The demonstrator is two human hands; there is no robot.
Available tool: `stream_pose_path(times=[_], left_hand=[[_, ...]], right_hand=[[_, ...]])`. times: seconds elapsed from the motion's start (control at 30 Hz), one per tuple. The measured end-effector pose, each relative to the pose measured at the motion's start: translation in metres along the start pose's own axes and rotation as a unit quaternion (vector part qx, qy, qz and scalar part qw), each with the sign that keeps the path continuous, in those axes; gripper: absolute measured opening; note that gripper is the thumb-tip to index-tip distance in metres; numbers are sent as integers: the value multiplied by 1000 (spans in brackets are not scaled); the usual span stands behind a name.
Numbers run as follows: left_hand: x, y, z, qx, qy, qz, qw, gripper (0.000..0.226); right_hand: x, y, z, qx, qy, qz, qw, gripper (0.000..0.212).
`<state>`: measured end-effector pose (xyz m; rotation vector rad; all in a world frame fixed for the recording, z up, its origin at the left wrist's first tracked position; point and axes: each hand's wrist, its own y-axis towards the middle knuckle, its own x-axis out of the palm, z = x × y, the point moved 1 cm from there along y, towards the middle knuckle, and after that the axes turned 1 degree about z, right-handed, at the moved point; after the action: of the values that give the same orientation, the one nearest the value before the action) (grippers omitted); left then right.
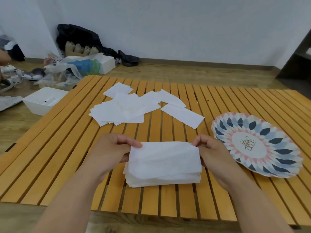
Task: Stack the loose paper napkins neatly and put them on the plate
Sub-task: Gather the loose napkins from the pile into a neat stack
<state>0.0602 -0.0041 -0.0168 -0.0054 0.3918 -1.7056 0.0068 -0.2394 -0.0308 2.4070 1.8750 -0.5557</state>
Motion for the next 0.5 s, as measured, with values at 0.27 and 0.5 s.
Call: stream_pose_path(times=[0.27,0.5], left_hand=[[5,2,0,-5,26,12,1000,24],[6,0,0,22,75,11,997,23]], right_hand=[[9,4,0,-4,-67,29,997,7],[13,3,1,-32,-114,72,990,27]])
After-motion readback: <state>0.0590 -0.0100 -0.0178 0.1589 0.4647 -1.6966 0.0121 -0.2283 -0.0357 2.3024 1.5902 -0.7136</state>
